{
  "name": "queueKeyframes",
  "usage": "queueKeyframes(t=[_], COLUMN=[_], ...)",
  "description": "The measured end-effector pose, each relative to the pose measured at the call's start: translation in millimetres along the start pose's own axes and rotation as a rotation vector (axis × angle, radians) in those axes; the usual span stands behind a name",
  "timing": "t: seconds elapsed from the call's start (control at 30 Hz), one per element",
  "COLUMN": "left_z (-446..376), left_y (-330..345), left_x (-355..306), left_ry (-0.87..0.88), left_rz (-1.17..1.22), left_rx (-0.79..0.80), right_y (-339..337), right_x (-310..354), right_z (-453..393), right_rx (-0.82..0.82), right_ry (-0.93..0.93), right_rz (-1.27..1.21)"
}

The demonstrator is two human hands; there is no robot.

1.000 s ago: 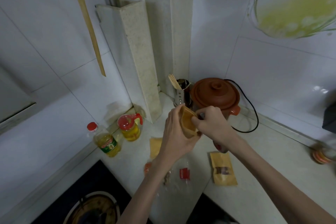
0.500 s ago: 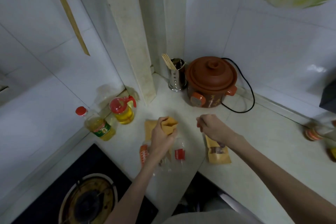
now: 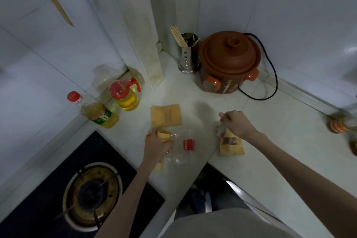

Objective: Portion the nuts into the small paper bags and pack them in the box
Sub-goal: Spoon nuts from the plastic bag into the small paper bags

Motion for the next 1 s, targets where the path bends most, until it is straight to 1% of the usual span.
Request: queueKeyframes(t=[0.07, 0.17, 0.23, 0.33, 0.5, 0.6, 0.73, 0.8, 0.9, 1.0], left_z=[-4, -10, -12, -15, -16, -18, -21, -22, -24, -27], left_y=[-4, -7, -8, -7, 0, 2, 6, 7, 7, 3], left_x=[14, 31, 39, 48, 62, 70, 76, 77, 76, 72], left_ry=[-0.107, -0.224, -0.257, -0.319, -0.394, -0.419, -0.506, -0.546, -0.61, -0.596], left_rz=[-0.037, -0.063, -0.097, -0.142, -0.114, -0.072, 0.045, 0.222, 0.496, 0.587], left_rx=[0.004, -0.014, -0.041, -0.043, -0.025, -0.048, 0.003, 0.007, 0.062, 0.071], right_y=[12, 34, 47, 60, 84, 99, 115, 118, 118, 115], right_x=[-4, -8, -9, -7, -1, -2, -8, -8, -2, 6], right_z=[4, 8, 9, 6, -2, -5, -4, -2, -2, -3], right_rx=[0.011, 0.076, 0.084, 0.107, 0.15, 0.176, 0.177, 0.149, 0.13, 0.151], right_ry=[0.017, 0.1, 0.126, 0.141, 0.097, 0.059, 0.072, 0.075, 0.02, -0.028], right_rz=[-0.007, -0.017, 0.013, -0.008, 0.093, 0.066, -0.104, -0.17, -0.215, -0.234])
Point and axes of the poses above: each hand's wrist, its own z-axis away from the middle knuckle, its own y-axis out of the palm, x = y × z, the point moved 2 cm from there along -z, towards the middle knuckle, and after that the axes turned 5 degrees about -z, right-handed, at the moved point
